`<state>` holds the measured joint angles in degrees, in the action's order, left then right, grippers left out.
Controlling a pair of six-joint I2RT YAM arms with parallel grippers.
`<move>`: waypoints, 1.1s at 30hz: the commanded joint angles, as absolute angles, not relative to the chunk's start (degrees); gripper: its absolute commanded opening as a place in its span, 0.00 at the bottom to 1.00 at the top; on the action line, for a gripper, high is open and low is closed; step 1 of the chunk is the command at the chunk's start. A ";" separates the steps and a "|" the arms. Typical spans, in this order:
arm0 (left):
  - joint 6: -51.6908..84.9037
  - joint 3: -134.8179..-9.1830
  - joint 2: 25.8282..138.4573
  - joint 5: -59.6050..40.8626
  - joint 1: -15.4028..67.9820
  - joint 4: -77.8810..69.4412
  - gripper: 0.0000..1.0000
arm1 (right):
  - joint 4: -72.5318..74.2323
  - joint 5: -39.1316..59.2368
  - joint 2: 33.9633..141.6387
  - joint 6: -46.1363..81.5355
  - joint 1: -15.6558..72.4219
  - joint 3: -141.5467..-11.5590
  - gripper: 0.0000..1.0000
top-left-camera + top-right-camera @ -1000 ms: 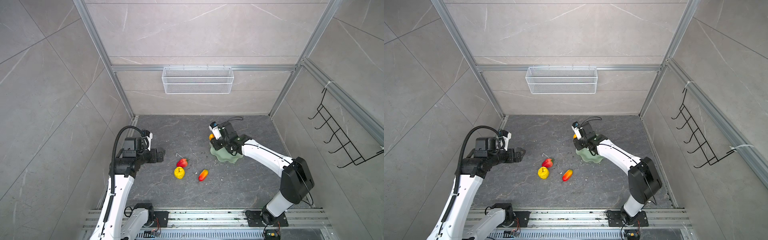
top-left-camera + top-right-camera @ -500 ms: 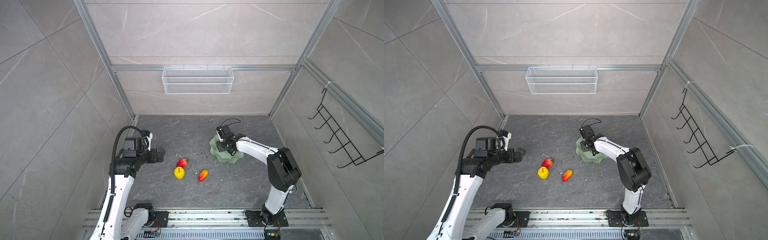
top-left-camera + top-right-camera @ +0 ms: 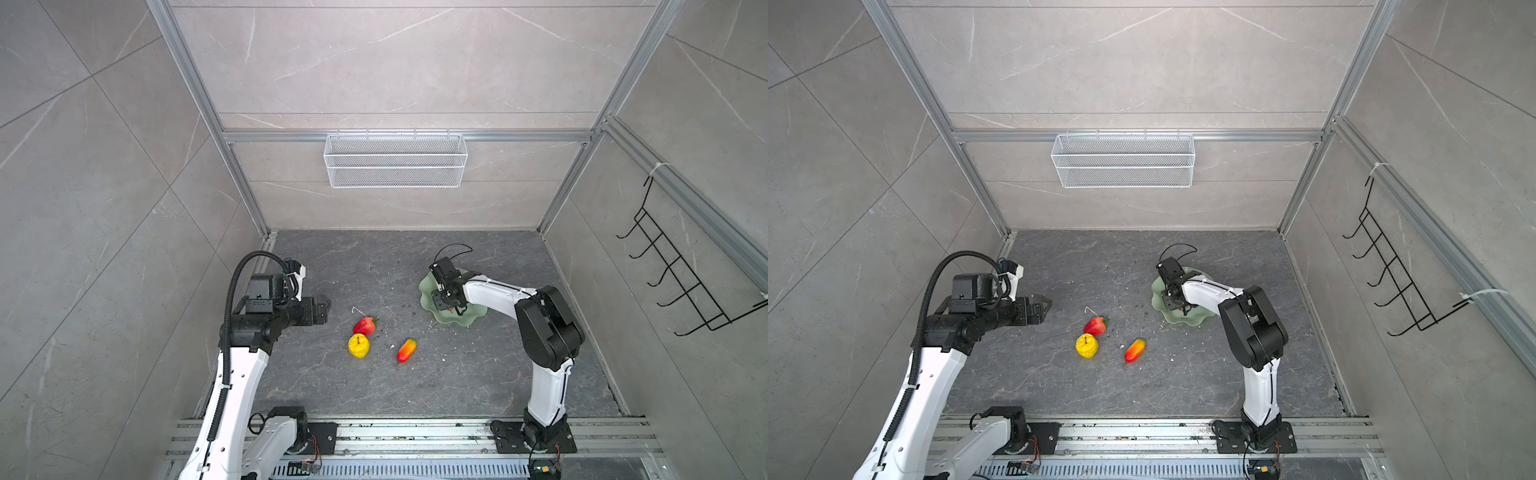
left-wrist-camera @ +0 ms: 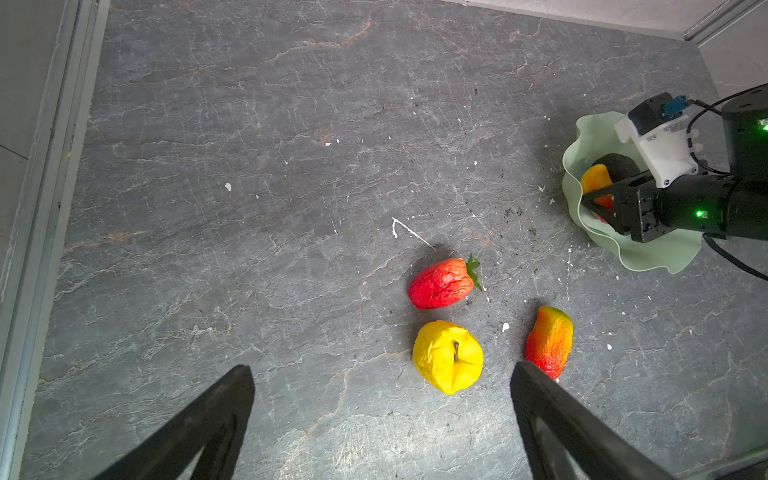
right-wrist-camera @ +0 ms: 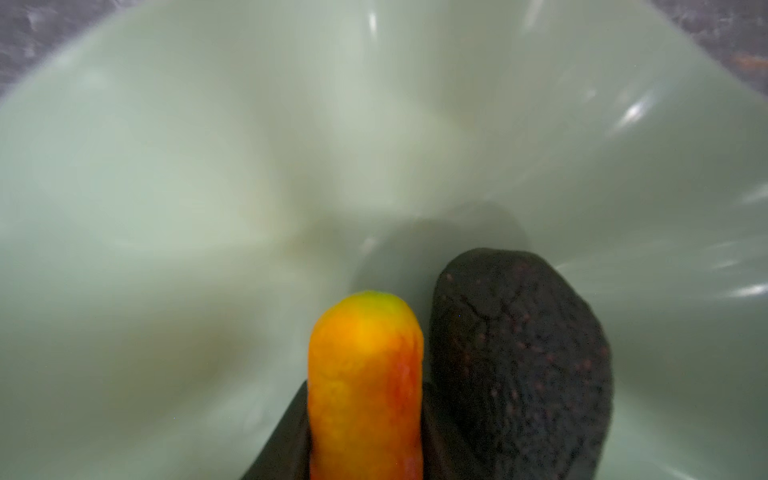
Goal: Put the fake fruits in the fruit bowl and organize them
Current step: 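Place the elongated fruit beside the avocado in the bowl, release, then reach the right gripper to the yellow fruit and grasp it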
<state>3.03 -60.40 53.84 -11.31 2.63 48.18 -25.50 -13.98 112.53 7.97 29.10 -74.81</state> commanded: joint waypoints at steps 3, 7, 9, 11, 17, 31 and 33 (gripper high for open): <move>3.34 -62.29 53.53 -12.83 2.91 47.83 1.00 | -25.77 -15.12 112.23 8.63 29.07 -76.68 0.51; 3.43 -62.17 53.57 -12.81 2.90 47.89 1.00 | -27.29 -14.21 109.54 8.02 29.15 -77.55 0.60; 3.41 -62.15 53.49 -12.92 2.91 47.81 1.00 | -28.30 -13.30 107.84 7.89 29.17 -78.21 0.63; 3.41 -62.07 53.35 -12.91 2.91 47.86 1.00 | -29.86 -12.24 105.83 7.64 29.09 -79.03 0.66; 3.64 -61.79 52.74 -12.89 2.92 47.98 1.00 | -32.36 -2.73 97.82 3.34 29.30 -79.76 0.99; 3.93 -61.27 51.27 -12.36 2.94 48.45 1.00 | -29.62 9.93 100.85 -1.19 48.73 -85.00 1.00; 3.89 -61.26 51.25 -12.09 2.91 48.50 1.00 | -28.35 10.80 102.22 -0.91 51.38 -85.59 1.00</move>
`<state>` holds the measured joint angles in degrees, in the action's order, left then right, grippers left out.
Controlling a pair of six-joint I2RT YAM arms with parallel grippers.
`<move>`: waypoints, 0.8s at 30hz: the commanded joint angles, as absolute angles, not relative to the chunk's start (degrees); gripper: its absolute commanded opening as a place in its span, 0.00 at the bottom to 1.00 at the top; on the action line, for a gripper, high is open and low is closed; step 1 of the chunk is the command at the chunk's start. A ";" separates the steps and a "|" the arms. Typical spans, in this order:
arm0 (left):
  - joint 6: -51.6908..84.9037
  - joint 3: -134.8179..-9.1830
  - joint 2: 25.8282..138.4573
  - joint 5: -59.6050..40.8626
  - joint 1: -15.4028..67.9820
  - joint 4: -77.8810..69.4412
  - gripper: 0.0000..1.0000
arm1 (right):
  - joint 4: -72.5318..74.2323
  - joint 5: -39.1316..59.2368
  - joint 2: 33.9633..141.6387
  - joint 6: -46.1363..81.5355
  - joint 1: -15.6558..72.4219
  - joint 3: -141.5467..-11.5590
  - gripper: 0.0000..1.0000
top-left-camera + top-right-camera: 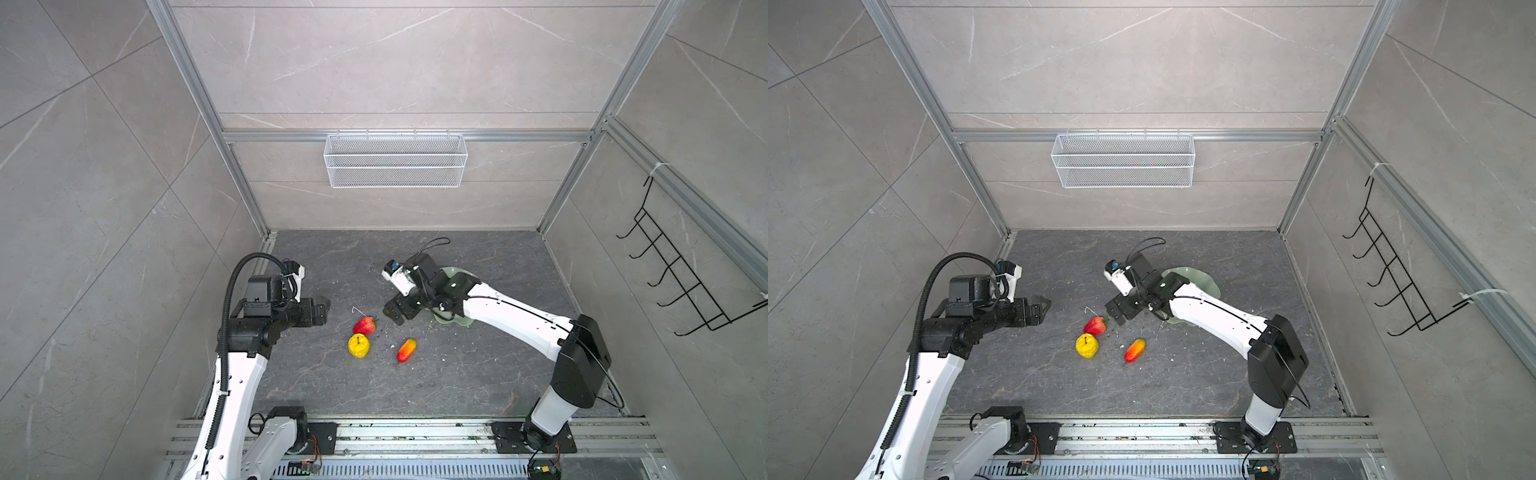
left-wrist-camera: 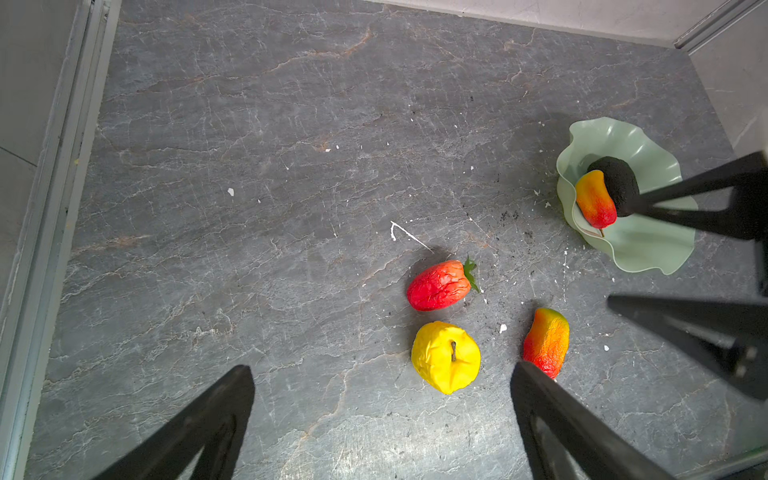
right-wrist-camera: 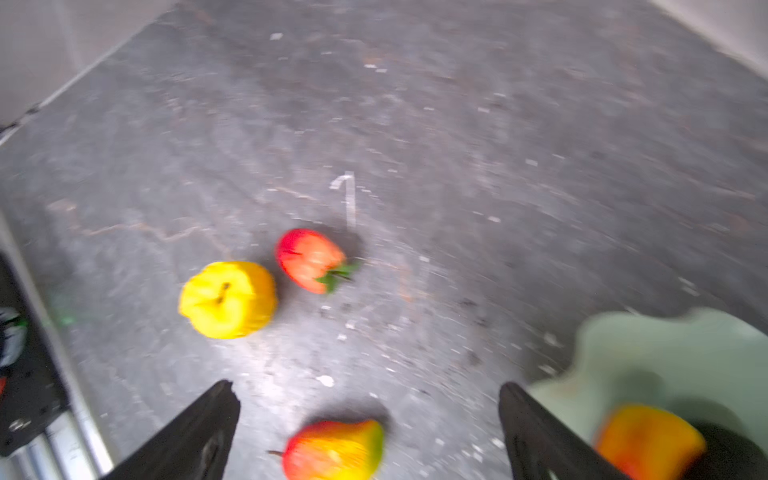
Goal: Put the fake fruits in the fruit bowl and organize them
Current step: 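Reach the right gripper to the yellow fruit and grasp it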
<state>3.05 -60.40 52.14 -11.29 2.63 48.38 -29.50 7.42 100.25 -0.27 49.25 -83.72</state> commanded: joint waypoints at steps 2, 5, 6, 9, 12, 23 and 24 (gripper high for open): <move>4.03 -61.24 51.35 -12.02 2.98 48.50 1.00 | -27.37 10.82 103.74 -0.35 53.52 -85.98 1.00; 4.12 -61.23 51.51 -12.13 2.90 48.50 1.00 | -26.72 10.18 106.62 0.89 56.37 -87.00 1.00; 4.12 -61.10 51.59 -12.23 2.90 48.58 1.00 | -26.28 9.66 107.68 1.50 57.15 -87.23 1.00; 4.05 -61.13 51.63 -12.17 2.90 48.58 1.00 | -24.74 8.26 110.39 3.07 58.90 -87.75 0.99; 3.81 -61.33 51.85 -12.26 2.91 48.71 1.00 | -24.52 6.31 113.00 3.89 59.97 -89.04 1.00; 3.16 -62.75 53.59 -12.56 2.91 49.00 1.00 | -26.44 4.22 120.18 4.64 60.82 -93.77 0.89; 3.04 -62.84 53.73 -12.61 2.93 48.88 1.00 | -26.54 4.30 120.50 4.57 60.90 -93.92 0.88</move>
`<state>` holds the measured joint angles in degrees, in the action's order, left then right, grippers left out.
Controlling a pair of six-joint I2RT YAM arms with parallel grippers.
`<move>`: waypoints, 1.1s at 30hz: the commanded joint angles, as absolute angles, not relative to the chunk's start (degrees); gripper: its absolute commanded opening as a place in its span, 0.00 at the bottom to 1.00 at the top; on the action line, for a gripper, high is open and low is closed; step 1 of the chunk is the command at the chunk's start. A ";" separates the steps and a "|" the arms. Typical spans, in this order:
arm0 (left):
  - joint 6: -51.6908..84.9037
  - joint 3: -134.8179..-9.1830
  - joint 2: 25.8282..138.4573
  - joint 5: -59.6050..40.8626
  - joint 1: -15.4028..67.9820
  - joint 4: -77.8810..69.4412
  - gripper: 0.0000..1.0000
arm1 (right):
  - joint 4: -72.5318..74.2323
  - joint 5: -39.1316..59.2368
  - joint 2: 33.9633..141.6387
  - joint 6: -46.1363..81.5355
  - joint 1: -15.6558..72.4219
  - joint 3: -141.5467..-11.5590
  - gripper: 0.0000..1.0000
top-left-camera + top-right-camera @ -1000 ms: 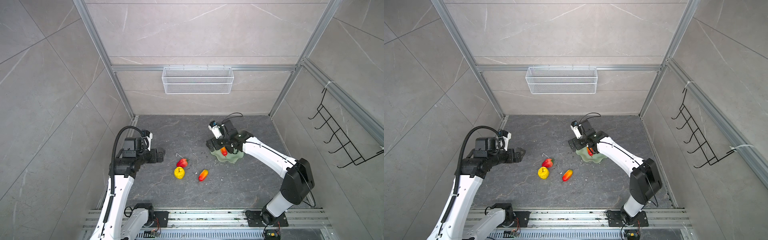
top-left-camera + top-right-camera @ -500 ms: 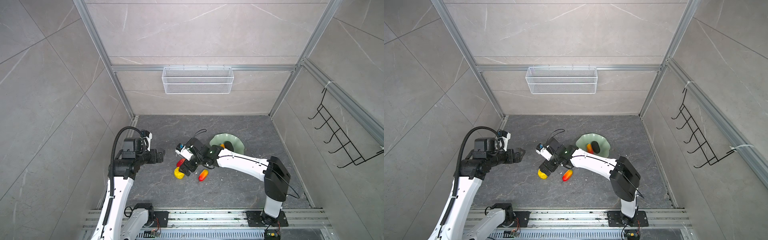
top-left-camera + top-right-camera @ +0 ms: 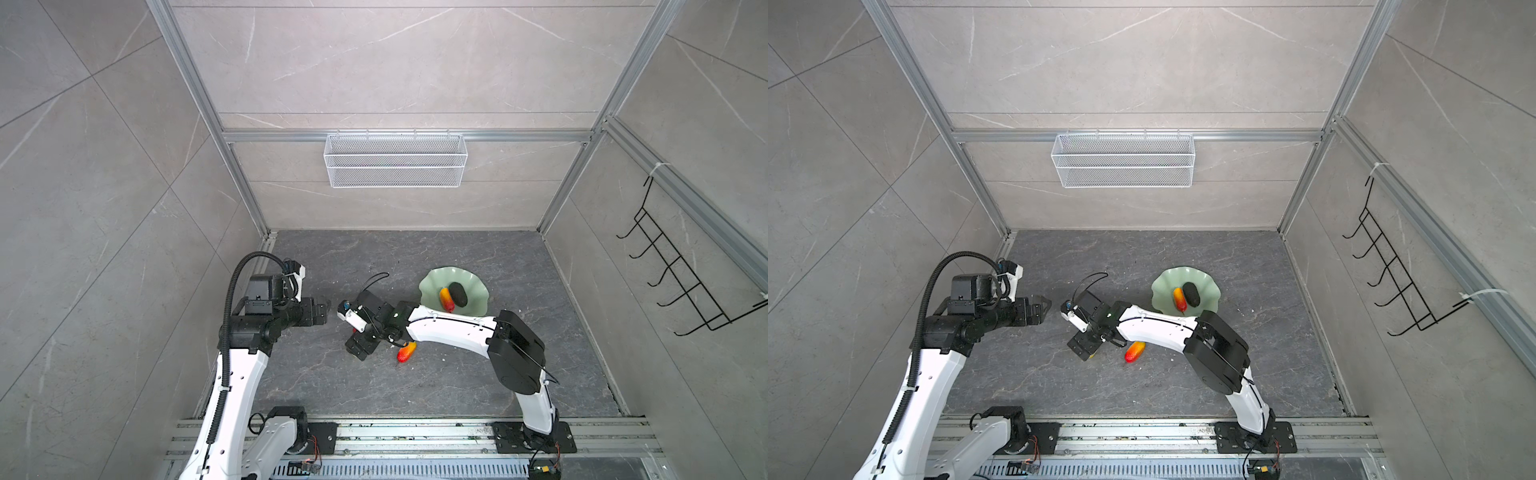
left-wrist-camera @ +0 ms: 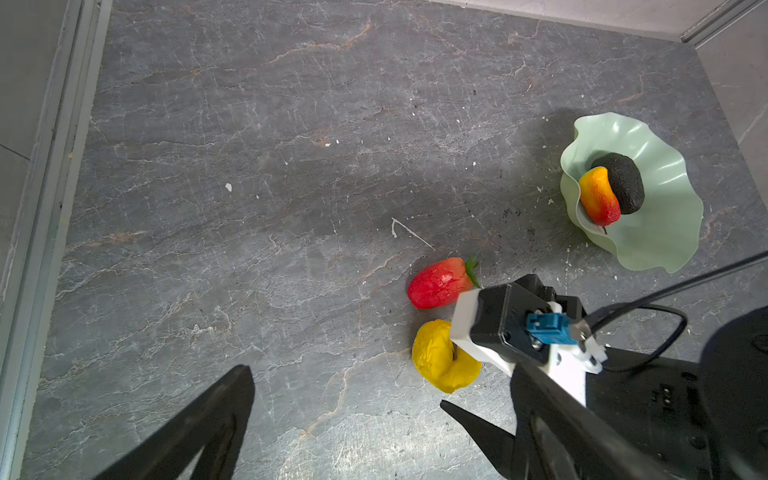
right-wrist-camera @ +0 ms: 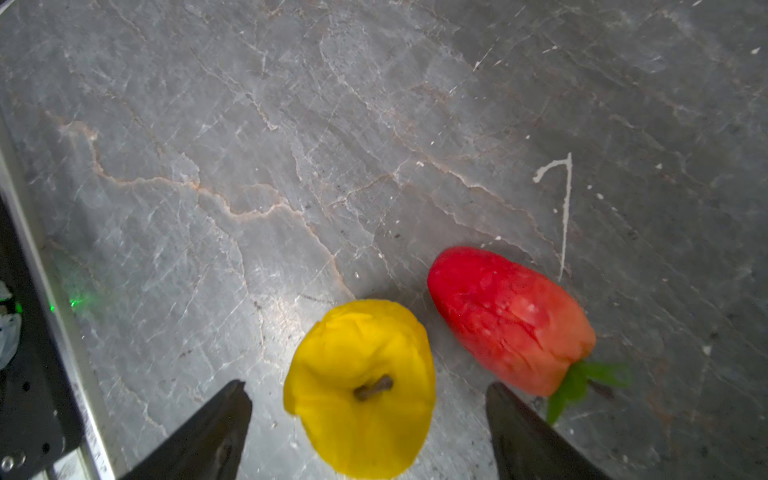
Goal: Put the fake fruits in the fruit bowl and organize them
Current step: 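Reach the right gripper to the yellow fruit and grasp it, then lower the yellow fruit into the bowl and open the right gripper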
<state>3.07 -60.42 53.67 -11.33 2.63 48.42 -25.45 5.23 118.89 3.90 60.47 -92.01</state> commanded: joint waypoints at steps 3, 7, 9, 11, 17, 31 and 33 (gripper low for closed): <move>3.07 -62.84 53.96 -12.57 2.90 48.75 1.00 | -26.53 4.48 121.00 4.55 61.00 -93.96 0.85; 2.93 -62.60 54.28 -12.57 2.92 48.57 1.00 | -26.98 4.66 121.80 4.49 61.08 -94.13 0.81; 2.92 -62.49 54.32 -12.60 2.91 48.52 1.00 | -26.89 4.83 122.01 4.57 61.17 -94.03 0.79; 2.91 -62.48 54.32 -12.66 2.90 48.43 1.00 | -26.89 4.83 122.38 4.65 61.26 -94.08 0.75; 2.69 -62.87 54.56 -12.66 2.91 48.35 1.00 | -27.98 5.00 121.90 4.79 61.26 -94.87 0.57; 2.39 -62.09 54.32 -11.47 2.91 46.28 1.00 | -27.81 8.71 99.15 4.40 51.40 -85.49 0.48; 2.51 -61.99 54.32 -12.15 2.90 45.84 1.00 | -27.98 7.77 96.93 4.09 47.08 -83.31 0.48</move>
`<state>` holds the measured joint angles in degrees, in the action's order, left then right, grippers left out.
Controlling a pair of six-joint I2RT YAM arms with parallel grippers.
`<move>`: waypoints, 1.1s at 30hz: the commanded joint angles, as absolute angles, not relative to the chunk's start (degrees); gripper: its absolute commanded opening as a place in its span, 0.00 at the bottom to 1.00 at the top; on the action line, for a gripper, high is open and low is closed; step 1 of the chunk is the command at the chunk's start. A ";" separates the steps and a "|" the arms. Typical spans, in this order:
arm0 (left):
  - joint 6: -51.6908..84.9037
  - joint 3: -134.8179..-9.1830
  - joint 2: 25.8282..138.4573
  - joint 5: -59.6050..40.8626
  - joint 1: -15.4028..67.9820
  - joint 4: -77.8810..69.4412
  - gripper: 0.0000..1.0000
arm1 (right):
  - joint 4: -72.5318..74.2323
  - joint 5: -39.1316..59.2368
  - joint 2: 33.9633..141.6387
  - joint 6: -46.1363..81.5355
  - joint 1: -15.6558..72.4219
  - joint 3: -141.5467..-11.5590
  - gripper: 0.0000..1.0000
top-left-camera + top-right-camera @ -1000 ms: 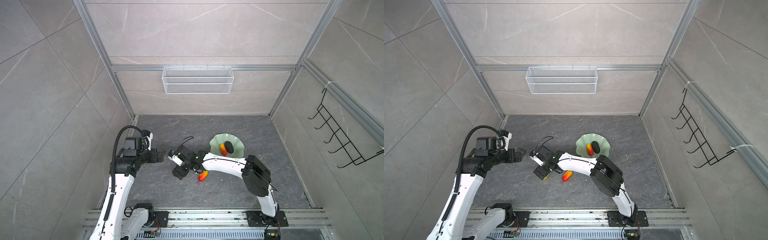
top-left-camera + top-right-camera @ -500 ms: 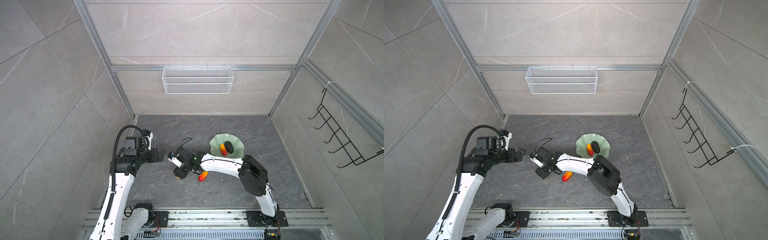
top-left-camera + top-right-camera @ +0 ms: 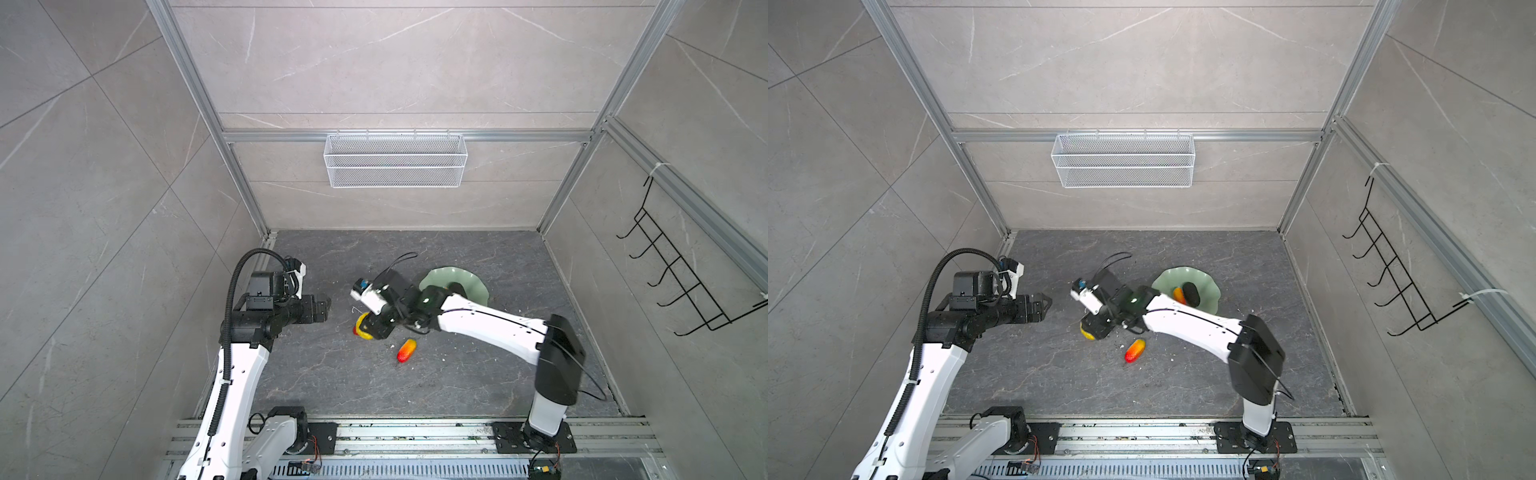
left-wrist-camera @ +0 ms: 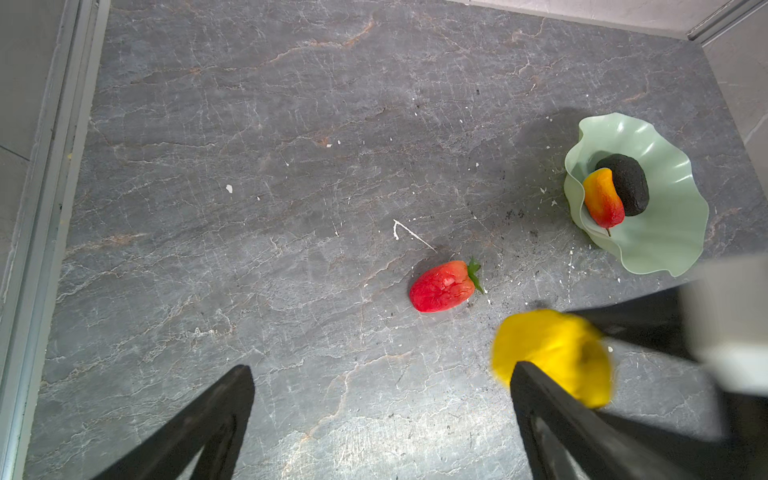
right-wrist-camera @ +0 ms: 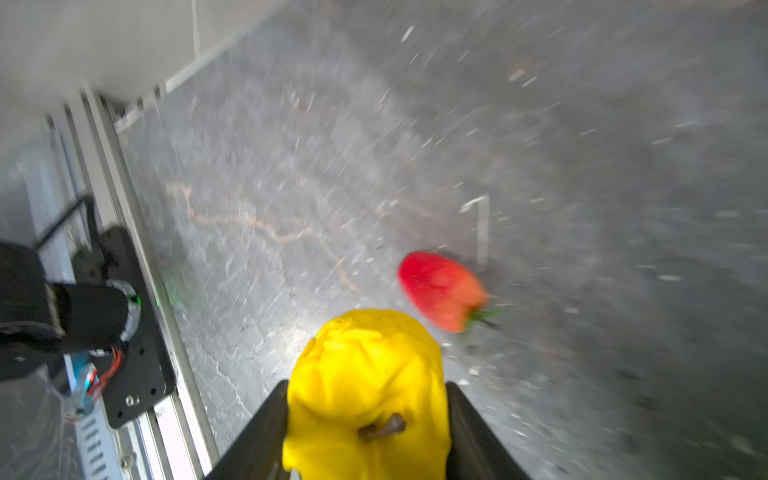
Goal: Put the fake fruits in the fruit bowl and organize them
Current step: 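Lower the yellow fruit into the bowl and open the right gripper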
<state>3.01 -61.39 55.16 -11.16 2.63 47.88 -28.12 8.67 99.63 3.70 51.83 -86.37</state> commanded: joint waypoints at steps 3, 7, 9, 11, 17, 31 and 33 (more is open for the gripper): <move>2.38 -62.31 54.58 -12.70 2.92 46.02 1.00 | -28.21 6.05 94.92 3.26 41.04 -80.83 0.48; 2.61 -62.15 53.73 -13.01 2.90 46.03 1.00 | -29.07 3.23 95.30 2.31 34.46 -79.46 0.47; 2.67 -61.63 53.31 -12.92 2.91 46.02 1.00 | -29.72 1.59 96.53 1.63 32.56 -79.45 0.47; 2.72 -61.20 53.09 -12.83 2.90 46.12 1.00 | -30.15 0.11 97.88 0.77 31.00 -79.22 0.46; 2.56 -60.92 53.17 -12.45 2.90 46.21 1.00 | -29.98 -1.54 100.77 -0.42 28.71 -78.54 0.46; 3.05 -61.35 54.23 -13.07 2.95 45.98 1.00 | -28.94 -0.88 106.33 -1.24 28.36 -79.05 0.47; 3.15 -61.29 54.27 -13.18 2.90 46.04 1.00 | -28.50 -0.88 106.61 -1.22 28.31 -78.59 0.47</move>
<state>3.01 -61.14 54.41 -12.03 2.63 47.42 -28.88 -0.89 105.43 -0.27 28.47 -79.07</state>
